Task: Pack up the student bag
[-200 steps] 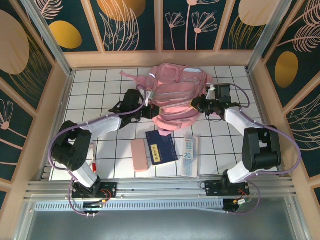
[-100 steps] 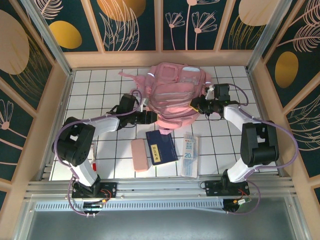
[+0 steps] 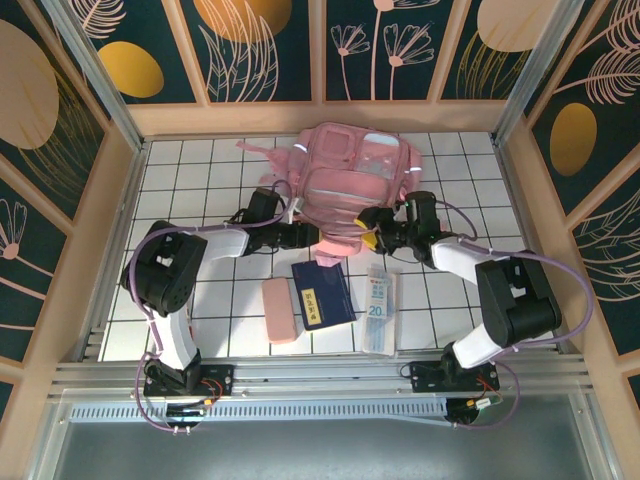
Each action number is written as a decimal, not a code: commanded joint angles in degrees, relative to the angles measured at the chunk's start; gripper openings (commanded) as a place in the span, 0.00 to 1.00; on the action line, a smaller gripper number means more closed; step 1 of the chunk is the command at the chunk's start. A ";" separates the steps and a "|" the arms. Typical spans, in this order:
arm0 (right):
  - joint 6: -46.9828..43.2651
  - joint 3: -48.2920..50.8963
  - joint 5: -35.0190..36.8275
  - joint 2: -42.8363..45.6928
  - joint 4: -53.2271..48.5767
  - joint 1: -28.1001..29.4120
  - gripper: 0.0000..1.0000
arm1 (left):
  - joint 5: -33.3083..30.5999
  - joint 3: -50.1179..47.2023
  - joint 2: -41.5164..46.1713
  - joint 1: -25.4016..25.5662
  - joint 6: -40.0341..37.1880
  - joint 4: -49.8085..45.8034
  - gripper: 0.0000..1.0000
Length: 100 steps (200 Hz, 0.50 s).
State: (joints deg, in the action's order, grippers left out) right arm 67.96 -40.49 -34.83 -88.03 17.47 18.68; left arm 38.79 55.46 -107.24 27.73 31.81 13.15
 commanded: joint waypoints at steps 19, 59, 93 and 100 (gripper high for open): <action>7.68 -0.03 9.36 0.28 9.90 2.26 0.57 | 2.27 3.53 -2.90 4.74 1.21 2.78 0.31; 8.75 -2.12 19.19 -1.83 3.51 6.40 0.56 | 2.45 1.82 -2.04 7.29 4.27 7.06 0.28; 5.94 -3.87 26.76 2.69 -6.63 8.18 0.57 | 1.20 -1.01 1.84 7.27 3.99 6.37 0.32; 3.80 -4.81 26.92 3.69 -9.00 7.47 0.57 | -0.62 -1.22 3.18 7.04 3.22 4.46 0.34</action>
State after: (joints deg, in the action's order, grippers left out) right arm 75.26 -42.35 -15.18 -88.66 17.26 26.65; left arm 39.90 56.45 -108.71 35.20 35.53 18.06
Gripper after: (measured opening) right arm 0.565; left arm 0.305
